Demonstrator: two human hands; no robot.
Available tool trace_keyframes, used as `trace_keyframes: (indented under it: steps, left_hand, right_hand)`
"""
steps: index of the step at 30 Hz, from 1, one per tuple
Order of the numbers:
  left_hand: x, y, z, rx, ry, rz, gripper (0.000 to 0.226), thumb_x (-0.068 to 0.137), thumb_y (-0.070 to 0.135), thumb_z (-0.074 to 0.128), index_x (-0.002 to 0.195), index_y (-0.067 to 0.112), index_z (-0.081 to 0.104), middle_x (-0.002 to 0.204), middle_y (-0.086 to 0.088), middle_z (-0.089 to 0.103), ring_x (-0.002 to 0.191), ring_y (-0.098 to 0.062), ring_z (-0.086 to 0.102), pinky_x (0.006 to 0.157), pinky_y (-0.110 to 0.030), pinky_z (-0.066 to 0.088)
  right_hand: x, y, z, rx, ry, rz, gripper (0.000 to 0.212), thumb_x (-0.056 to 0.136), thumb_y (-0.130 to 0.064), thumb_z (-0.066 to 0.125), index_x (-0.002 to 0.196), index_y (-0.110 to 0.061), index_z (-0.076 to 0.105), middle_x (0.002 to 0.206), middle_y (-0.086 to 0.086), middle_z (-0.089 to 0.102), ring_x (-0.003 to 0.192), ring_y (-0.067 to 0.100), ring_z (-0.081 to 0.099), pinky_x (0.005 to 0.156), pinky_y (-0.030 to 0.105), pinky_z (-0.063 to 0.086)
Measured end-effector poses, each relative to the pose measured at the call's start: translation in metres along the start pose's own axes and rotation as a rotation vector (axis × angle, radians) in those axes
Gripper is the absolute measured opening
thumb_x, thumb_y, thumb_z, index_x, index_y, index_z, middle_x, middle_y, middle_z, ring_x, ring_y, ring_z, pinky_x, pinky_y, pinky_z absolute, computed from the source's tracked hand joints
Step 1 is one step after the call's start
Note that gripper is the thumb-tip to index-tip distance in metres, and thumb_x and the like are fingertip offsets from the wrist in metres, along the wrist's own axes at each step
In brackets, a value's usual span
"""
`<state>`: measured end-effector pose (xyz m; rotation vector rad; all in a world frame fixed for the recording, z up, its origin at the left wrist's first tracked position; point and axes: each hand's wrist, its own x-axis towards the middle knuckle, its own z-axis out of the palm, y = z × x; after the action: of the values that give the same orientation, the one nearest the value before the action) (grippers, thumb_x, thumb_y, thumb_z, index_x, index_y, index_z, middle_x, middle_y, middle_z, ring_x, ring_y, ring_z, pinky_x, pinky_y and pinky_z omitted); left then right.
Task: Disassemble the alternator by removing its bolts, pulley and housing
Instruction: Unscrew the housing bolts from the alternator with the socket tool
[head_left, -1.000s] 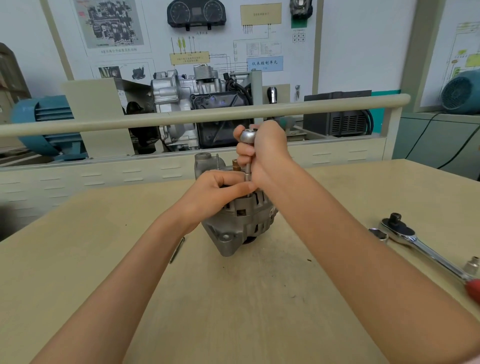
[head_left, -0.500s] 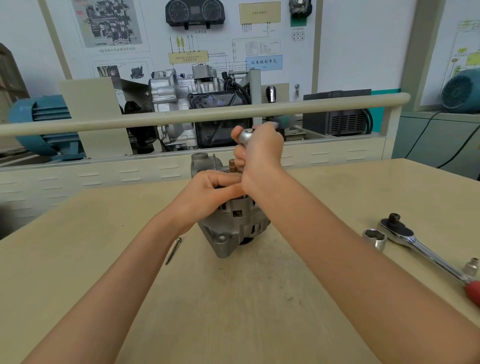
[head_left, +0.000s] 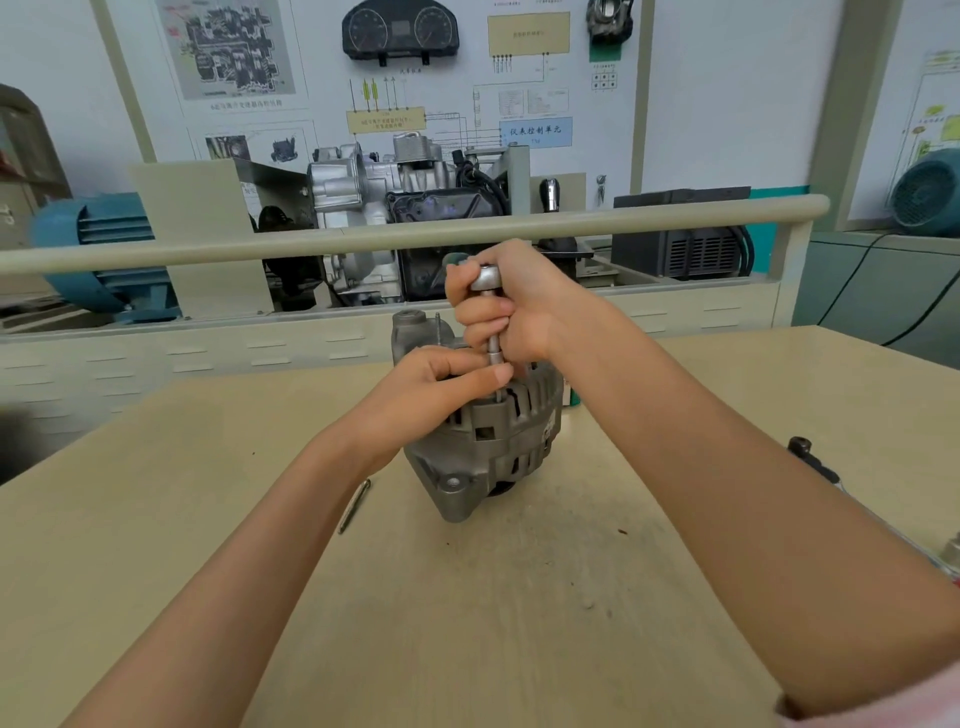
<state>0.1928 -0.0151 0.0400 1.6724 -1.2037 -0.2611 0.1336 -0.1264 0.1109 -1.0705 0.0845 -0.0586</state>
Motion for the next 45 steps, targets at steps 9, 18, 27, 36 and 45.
trace_keyframes:
  steps: [9,18,27,36,45]
  left_hand:
    - [-0.004,0.004,0.003,0.032,0.033,0.065,0.044,0.092,0.010,0.058,0.066,0.040,0.076,0.075,0.020,0.071,0.074,0.008,0.064,0.067,-0.005,0.045]
    - [0.000,0.000,0.002,0.022,0.016,0.009,0.040,0.092,0.029,0.060,0.096,-0.011,0.064,0.099,-0.032,0.061,0.082,-0.024,0.056,0.080,-0.034,0.043]
    - [0.000,-0.002,0.000,-0.013,0.004,0.040,0.016,0.090,0.024,0.061,0.087,0.023,0.077,0.089,0.008,0.075,0.087,-0.005,0.069,0.075,-0.012,0.051]
    - [-0.002,0.002,0.002,0.012,0.022,0.053,0.012,0.076,0.037,0.065,0.074,0.036,0.077,0.081,0.010,0.074,0.080,-0.003,0.069,0.069,-0.016,0.053]
    - [-0.001,-0.001,0.001,0.021,0.000,-0.012,0.017,0.089,0.031,0.061,0.094,0.026,0.076,0.097,0.005,0.075,0.094,-0.009,0.069,0.082,-0.017,0.053]
  right_hand:
    - [0.000,0.032,0.016,0.092,0.562,-0.571,0.033,0.104,-0.027,0.019,0.078,-0.019,0.036,0.066,0.005,0.056,0.038,0.007,0.035,0.038,0.018,0.026]
    - [-0.001,0.013,-0.001,0.100,0.111,-0.209,0.030,0.096,-0.012,0.023,0.068,-0.015,0.036,0.047,-0.007,0.048,0.024,0.004,0.017,0.030,0.014,0.012]
    - [-0.001,0.010,-0.008,0.150,-0.063,-0.068,0.033,0.098,-0.016,0.028,0.068,-0.015,0.041,0.046,-0.009,0.049,0.023,0.003,0.021,0.032,0.013,0.011]
    - [-0.008,0.027,0.016,0.106,0.489,-0.554,0.028,0.105,-0.019,0.021,0.083,-0.016,0.038,0.062,0.003,0.054,0.037,0.011,0.037,0.037,0.016,0.031]
    - [-0.005,0.001,0.001,0.014,0.042,-0.057,0.030,0.094,-0.009,0.024,0.069,-0.013,0.038,0.042,-0.007,0.046,0.025,0.004,0.018,0.028,0.015,0.013]
